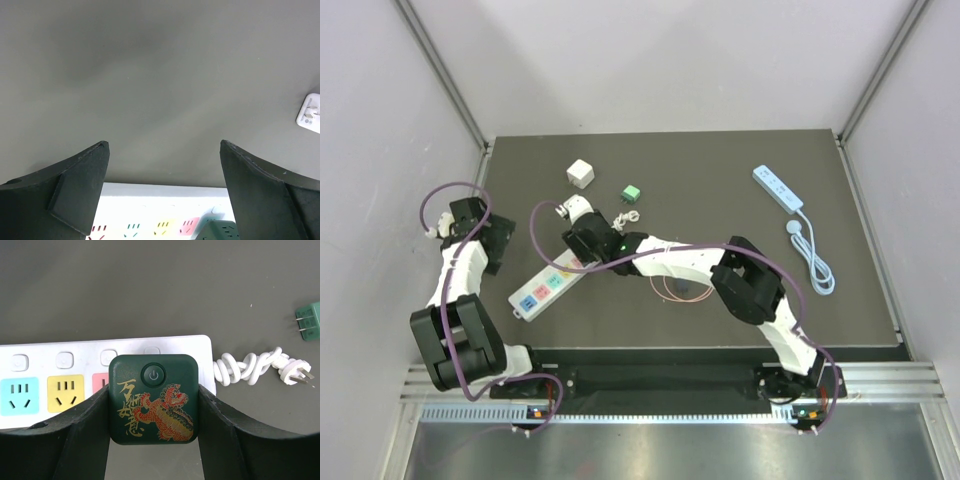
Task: Insert the plug
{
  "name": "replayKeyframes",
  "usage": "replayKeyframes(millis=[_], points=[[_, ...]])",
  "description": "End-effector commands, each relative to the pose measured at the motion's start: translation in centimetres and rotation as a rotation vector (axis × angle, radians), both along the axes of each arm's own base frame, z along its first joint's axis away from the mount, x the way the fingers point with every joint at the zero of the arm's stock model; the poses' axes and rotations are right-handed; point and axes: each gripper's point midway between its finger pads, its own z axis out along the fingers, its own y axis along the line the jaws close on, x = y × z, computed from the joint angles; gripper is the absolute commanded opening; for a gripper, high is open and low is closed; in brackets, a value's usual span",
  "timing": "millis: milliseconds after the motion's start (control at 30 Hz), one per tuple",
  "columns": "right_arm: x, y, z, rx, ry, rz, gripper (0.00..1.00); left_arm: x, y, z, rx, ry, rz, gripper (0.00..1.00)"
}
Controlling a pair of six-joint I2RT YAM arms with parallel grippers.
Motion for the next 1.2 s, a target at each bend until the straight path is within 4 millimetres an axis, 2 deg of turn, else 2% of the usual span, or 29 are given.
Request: replayKeyframes(millis=[0,133,333,500,600,633,700,933,1033,1100,1167], points=[[-8.1,-7.4,-15.5,-0.423,0.306,0.036,0.0,0.3,1.1,1.2,0.041,-0.039,0.03,0.96],[-8.8,-7.8,-16.6,-0.4,0.334,0.032,0.0,0.7,0.8,1.3,0.032,-0.056,0.01,0.95],[-8.7,-8.4,-17.1,-0.44,0.343,-0.009,0.0,0.6,1.3,1.5,0.051,-0.05,0.027,0.96],[-8.6,-8.7,-16.1,-0.467,0.343,-0.012,0.0,0.9,2.2,1.6,0.085,-0.057,0.05,0.96],[-8.8,-8.2,-15.3,-0.491,0.368,0.022,0.0,1.3,2.2,0.5,0.064,-0.038,0.061,0.95],[-8.5,-7.5,-14.7,-0.485,0.365,0.034,0.0,1.3,2.4,0.7,0.062,-0.028,0.069,0.95],[-8.6,-7.7,-15.0,-0.508,0.375,0.035,0.0,1.6,2.8,0.6,0.063,-0.017,0.081,0.96],[-10.0,-8.3,-16.8,-0.534,0.443,0.054,0.0,2.6,3.7,2.4,0.081,-0.043,0.095,0.96],[-9.7,-8.7,-16.9,-0.542,0.428,0.05,0.0,2.5,3.6,2.5,0.08,-0.046,0.095,0.96],[-9.4,-8.3,-16.9,-0.508,0.42,0.045,0.0,2.3,3.5,2.3,0.079,-0.046,0.096,0.96],[-9.9,-8.5,-17.6,-0.507,0.435,0.037,0.0,2.3,3.4,2.2,0.075,-0.049,0.094,0.96]])
